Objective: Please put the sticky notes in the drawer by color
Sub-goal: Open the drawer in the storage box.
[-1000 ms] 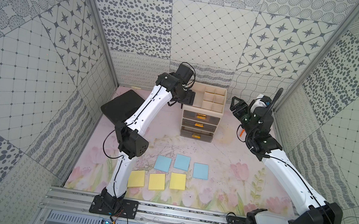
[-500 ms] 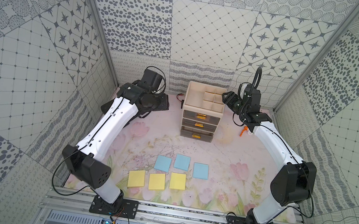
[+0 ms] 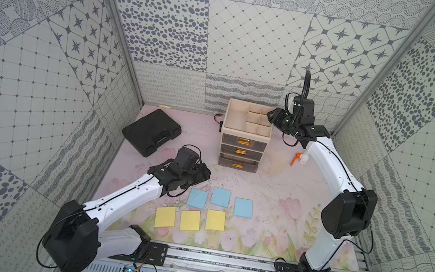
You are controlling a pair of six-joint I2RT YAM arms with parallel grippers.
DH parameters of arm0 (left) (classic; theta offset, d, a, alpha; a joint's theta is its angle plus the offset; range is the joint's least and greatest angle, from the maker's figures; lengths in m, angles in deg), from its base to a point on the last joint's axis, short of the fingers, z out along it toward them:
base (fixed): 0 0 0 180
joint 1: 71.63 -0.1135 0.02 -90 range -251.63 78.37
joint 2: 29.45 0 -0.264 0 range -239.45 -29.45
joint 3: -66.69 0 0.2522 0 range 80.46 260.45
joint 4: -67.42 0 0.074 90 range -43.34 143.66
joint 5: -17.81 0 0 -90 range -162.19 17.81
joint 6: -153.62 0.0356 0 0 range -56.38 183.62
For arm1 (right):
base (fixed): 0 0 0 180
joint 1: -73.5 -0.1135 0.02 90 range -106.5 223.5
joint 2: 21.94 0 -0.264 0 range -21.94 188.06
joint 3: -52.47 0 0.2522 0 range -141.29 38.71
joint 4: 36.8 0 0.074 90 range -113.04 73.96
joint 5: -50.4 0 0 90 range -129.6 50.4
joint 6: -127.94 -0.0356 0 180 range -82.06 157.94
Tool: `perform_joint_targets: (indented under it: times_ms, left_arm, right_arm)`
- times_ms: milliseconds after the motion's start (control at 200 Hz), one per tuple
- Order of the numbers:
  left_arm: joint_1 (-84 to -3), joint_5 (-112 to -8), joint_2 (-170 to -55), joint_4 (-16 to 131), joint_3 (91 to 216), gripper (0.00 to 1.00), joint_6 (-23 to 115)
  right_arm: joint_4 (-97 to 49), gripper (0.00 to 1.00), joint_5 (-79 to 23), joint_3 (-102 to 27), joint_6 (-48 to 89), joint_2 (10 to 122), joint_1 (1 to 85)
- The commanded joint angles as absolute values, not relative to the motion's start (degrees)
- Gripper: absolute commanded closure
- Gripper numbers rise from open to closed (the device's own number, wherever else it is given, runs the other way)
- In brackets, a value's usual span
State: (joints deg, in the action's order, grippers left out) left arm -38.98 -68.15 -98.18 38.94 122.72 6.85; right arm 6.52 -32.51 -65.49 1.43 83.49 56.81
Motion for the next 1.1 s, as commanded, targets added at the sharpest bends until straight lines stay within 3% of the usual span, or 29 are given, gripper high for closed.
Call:
perform_joint_targets:
  times_ms: [0,275,435,485,630,795,1096]
  left_arm:
    - [-37.06,-68.24,-102.0,76.81,116.28,0.22,-2.35]
    - [-37.0,-64.37,-114.77,103.6,113.86,0.27,-2.79]
    - [-37.1,-62.58,-121.64,113.82,115.41,0.32,-4.65]
    - [-37.15,-61.85,-122.87,115.04,116.01,0.32,-5.1]
    - [-37.17,-60.47,-123.33,116.33,116.08,0.33,-5.05]
    - [-37.53,-59.67,-121.29,114.94,115.37,0.34,-4.65]
    - [-38.38,-59.34,-124.4,117.47,115.97,0.43,-5.53]
  right_arm:
    - [11.18,0.51,-33.32,-68.16,2.32,86.01,56.62]
    - [15.95,0.69,-36.64,-70.96,0.27,88.61,53.73]
    - [18.75,0.72,-39.48,-72.16,-1.2,90.08,51.99]
    - [19.95,0.69,-39.68,-72.72,-1.8,90.38,51.75]
    - [21.43,0.78,-40.92,-70.8,-4.22,89.26,50.57]
    - [18.64,0.79,-42.51,-63.69,-8.02,85.46,49.23]
    - [17.01,0.84,-41.79,-57.2,-10.48,81.94,47.47]
